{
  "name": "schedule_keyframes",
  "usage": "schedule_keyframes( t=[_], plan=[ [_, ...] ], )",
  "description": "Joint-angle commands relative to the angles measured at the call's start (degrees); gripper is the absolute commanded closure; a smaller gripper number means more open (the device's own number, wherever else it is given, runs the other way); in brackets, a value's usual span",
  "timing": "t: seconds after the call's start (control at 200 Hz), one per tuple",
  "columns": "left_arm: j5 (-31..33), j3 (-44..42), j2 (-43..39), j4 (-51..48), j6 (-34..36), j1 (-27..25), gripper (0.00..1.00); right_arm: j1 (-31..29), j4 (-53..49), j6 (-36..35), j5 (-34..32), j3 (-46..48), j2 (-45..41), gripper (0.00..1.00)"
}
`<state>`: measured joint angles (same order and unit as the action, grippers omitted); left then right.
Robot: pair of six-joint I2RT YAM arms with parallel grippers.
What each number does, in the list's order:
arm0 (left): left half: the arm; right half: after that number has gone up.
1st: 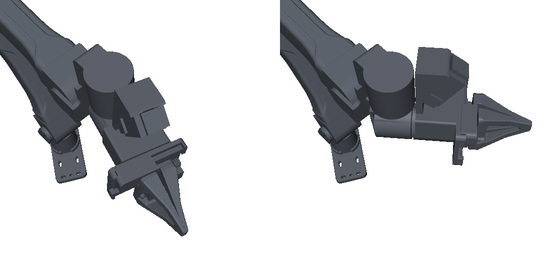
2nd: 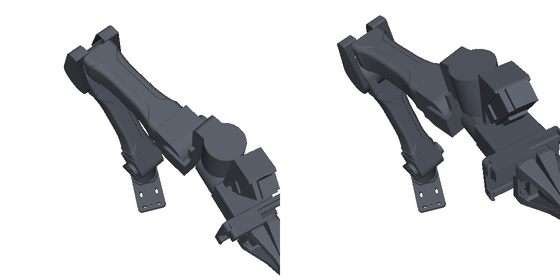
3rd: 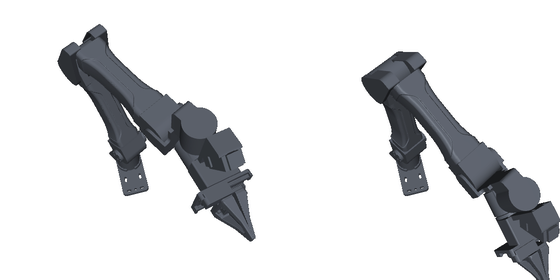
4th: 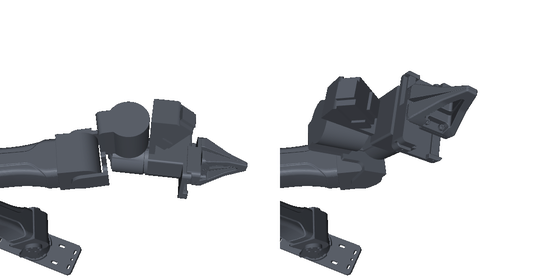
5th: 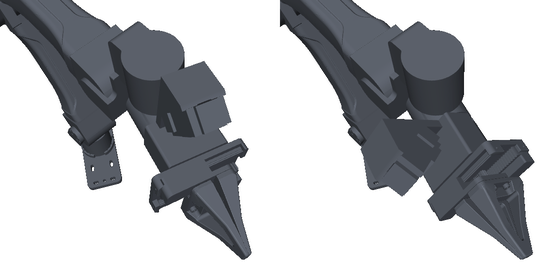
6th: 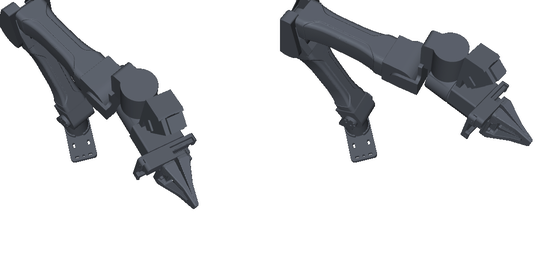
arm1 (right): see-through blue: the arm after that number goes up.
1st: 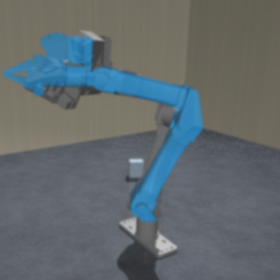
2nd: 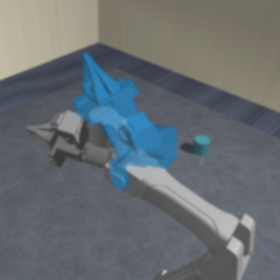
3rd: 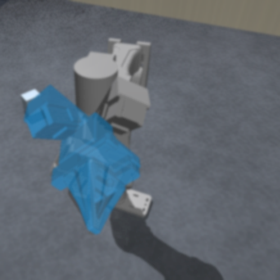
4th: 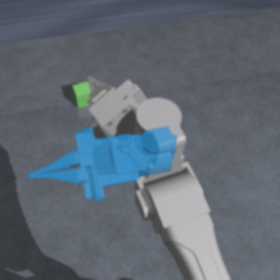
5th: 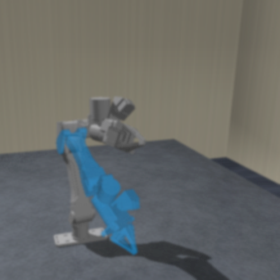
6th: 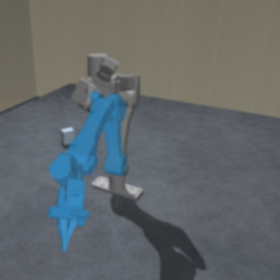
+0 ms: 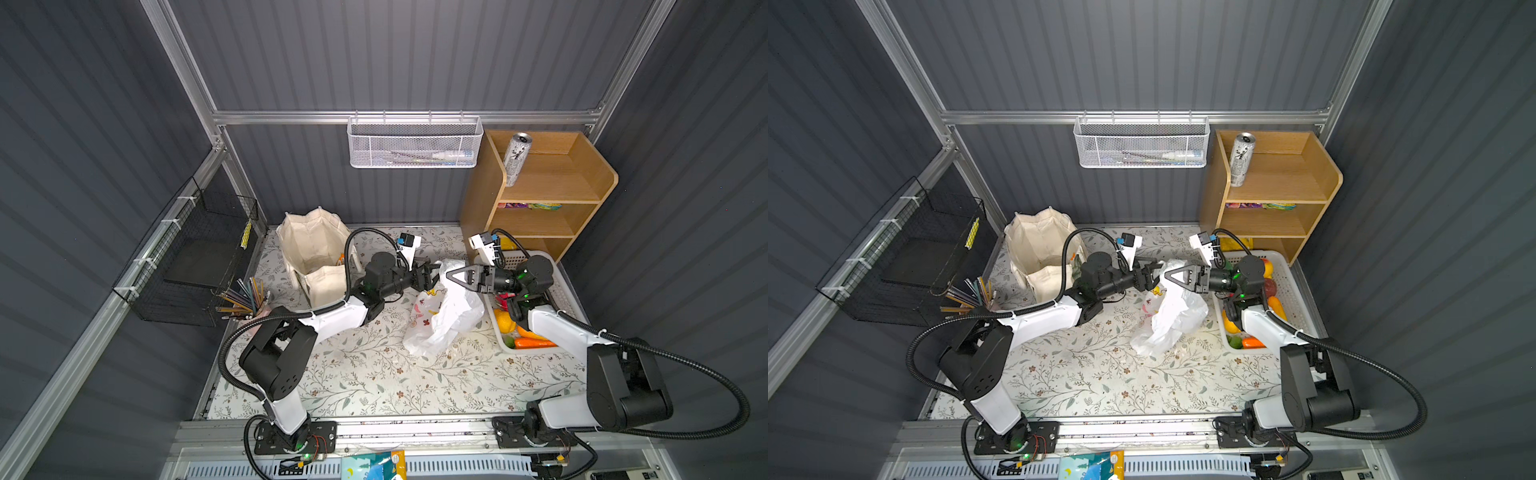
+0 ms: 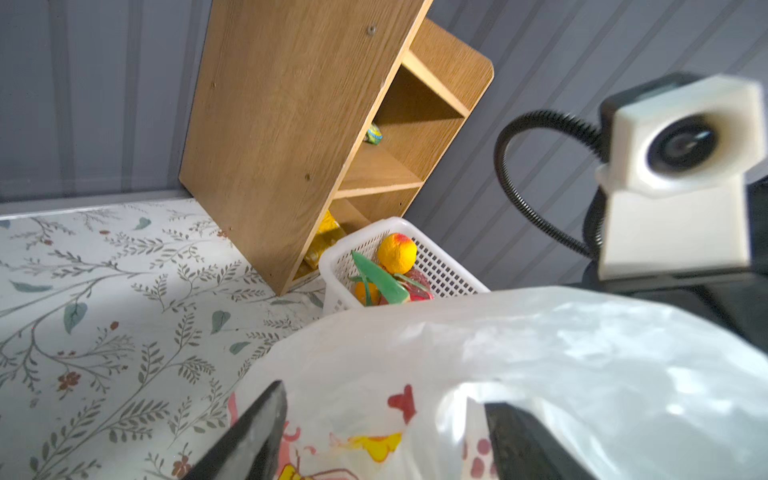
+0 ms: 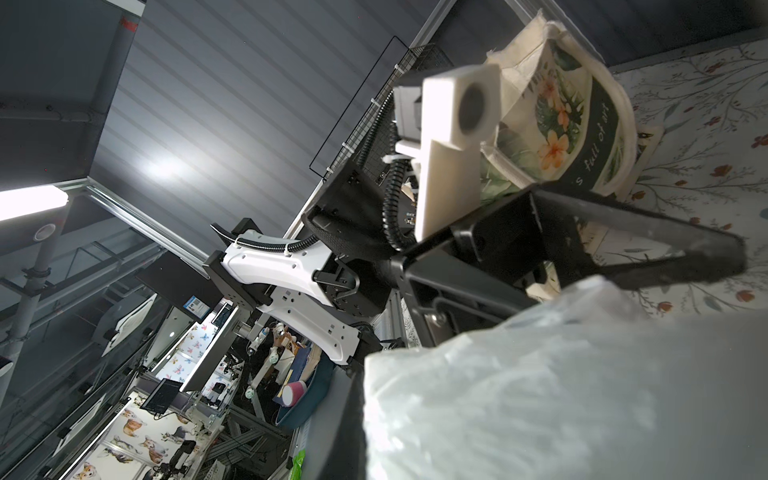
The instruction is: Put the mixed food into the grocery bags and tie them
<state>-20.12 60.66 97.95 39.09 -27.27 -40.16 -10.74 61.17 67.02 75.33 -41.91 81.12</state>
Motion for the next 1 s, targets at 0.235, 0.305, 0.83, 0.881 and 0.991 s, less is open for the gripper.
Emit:
schedule_keyframes(
  t=[0.235,0.305,0.83,0.881,0.991],
  plan=[
    [-3.97,3.34,-0.52,4.90,-1.71,0.17,0.22,0.17,0.97,-0.54,1.72,0.80,3.68,1.00],
    [-4.92,3.90,0.02,4.85,-2.21,0.06,0.22,-0.02,0.97,-0.54,1.40,0.65,4.84,1.00],
    [9.86,-0.40,-7.32,-8.48,3.30,-0.62,0.20,-0.69,2.69,-0.43,1.05,-0.24,7.54,1.00],
    [10.99,-1.91,-8.54,-9.51,3.11,-0.40,0.20,-0.60,2.77,-0.42,1.13,-0.15,7.49,1.00],
    [11.07,-5.22,-10.60,-11.45,1.79,0.32,0.21,-0.27,2.90,-0.43,1.13,-0.30,7.13,1.00]
  ],
)
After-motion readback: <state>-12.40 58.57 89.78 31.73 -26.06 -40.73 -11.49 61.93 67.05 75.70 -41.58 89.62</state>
